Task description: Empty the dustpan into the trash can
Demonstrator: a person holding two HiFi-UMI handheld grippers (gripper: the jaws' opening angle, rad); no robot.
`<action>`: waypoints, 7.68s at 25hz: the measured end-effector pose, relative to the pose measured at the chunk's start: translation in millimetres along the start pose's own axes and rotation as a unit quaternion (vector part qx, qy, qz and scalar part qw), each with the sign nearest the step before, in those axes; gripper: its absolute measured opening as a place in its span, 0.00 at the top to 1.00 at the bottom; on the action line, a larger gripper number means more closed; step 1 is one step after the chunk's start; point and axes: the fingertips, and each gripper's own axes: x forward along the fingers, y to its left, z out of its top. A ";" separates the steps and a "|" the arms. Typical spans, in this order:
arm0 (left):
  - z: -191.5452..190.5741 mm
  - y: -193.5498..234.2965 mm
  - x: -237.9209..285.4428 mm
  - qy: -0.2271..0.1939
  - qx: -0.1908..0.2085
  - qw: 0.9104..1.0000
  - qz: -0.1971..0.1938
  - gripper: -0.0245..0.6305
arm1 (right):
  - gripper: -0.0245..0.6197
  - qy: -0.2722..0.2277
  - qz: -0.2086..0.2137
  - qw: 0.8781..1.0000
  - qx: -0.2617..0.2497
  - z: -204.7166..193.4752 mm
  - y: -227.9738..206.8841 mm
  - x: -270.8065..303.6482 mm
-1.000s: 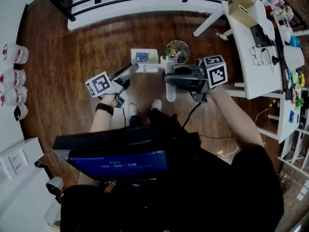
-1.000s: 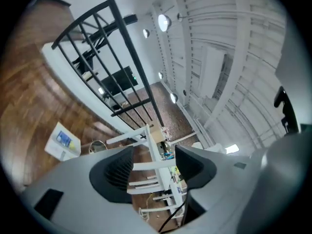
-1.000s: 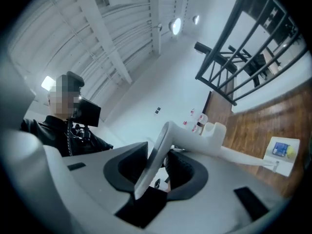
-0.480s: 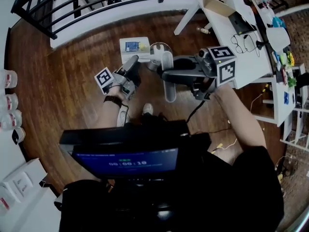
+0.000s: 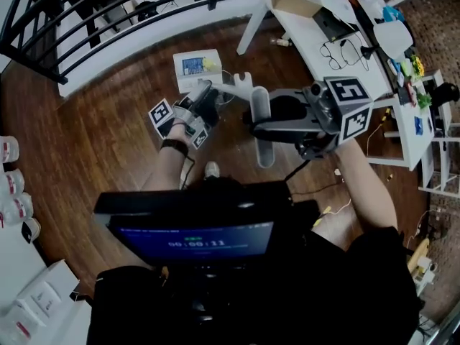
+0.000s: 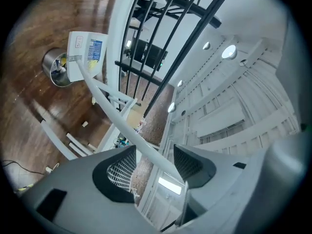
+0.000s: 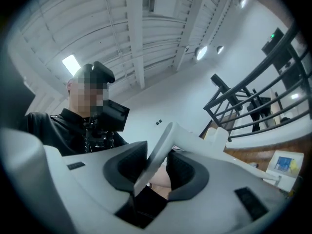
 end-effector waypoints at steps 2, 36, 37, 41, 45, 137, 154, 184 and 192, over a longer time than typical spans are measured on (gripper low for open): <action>-14.4 6.5 11.1 0.026 -0.003 1.000 0.005 0.56 | 0.77 -0.008 -0.004 1.000 -0.007 5.5 6.0 -6.8; -132.7 79.6 107.2 0.076 -0.183 0.980 -0.026 0.74 | 0.76 0.250 -0.053 0.967 -0.014 -64.5 60.7 -88.2; -131.4 80.2 106.2 0.075 -0.189 0.979 -0.028 0.75 | 0.76 0.262 -0.055 0.963 -0.008 -63.9 58.5 -84.9; -113.8 77.9 102.6 0.065 -0.221 0.972 -0.047 0.75 | 0.76 0.310 -0.055 0.949 0.014 -57.1 40.3 -58.7; -94.9 71.6 102.0 0.059 -0.252 0.964 -0.063 0.75 | 0.76 0.338 -0.042 0.940 0.030 -46.0 20.0 -29.2; -82.9 109.4 136.6 0.052 -0.236 0.968 -0.076 0.85 | 0.77 0.777 0.220 0.570 0.152 -124.4 17.2 -66.1; -20.0 40.2 106.1 0.026 -0.153 0.986 -0.054 0.83 | 0.77 0.660 0.168 0.732 0.034 -87.3 4.7 -25.0; 145.1 -99.3 -42.3 -0.116 -0.043 0.987 -0.099 0.83 | 0.77 0.144 0.187 0.972 -0.020 18.8 -22.2 117.6; 157.2 -100.0 -45.5 -0.103 -0.052 0.988 -0.103 0.83 | 0.76 0.077 0.177 0.981 0.000 38.4 -38.1 128.1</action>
